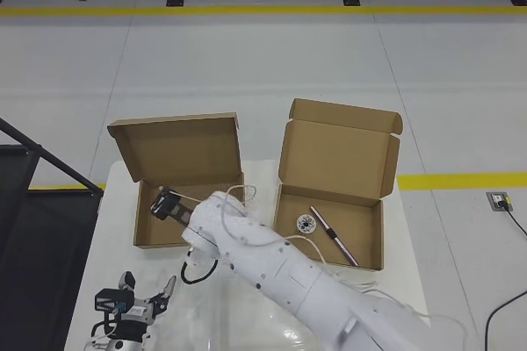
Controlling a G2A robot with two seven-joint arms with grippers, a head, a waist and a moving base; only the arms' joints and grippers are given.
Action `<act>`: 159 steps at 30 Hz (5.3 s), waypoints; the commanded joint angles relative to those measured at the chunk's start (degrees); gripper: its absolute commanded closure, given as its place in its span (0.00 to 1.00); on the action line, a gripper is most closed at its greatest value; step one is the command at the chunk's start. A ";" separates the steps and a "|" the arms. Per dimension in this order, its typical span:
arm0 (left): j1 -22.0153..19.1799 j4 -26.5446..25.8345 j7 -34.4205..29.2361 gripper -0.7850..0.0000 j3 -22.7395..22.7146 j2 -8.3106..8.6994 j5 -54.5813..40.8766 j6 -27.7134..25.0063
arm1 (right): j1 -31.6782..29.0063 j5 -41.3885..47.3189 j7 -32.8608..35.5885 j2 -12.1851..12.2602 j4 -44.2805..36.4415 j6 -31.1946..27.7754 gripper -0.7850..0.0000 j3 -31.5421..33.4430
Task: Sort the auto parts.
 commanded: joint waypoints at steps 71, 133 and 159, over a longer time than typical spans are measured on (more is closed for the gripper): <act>0.09 -0.46 -0.31 0.00 0.64 -0.26 0.27 1.79 | -2.27 -2.60 -17.49 -1.47 20.14 2.69 0.65 7.08; 0.09 -0.46 -0.31 0.00 0.64 -0.26 0.27 1.79 | -54.28 -42.39 -30.85 17.67 -60.31 -3.16 0.00 28.93; 2.37 0.09 7.66 0.00 2.79 -1.07 -2.95 2.35 | -73.56 -36.18 -52.06 21.88 -75.03 -18.85 0.00 42.06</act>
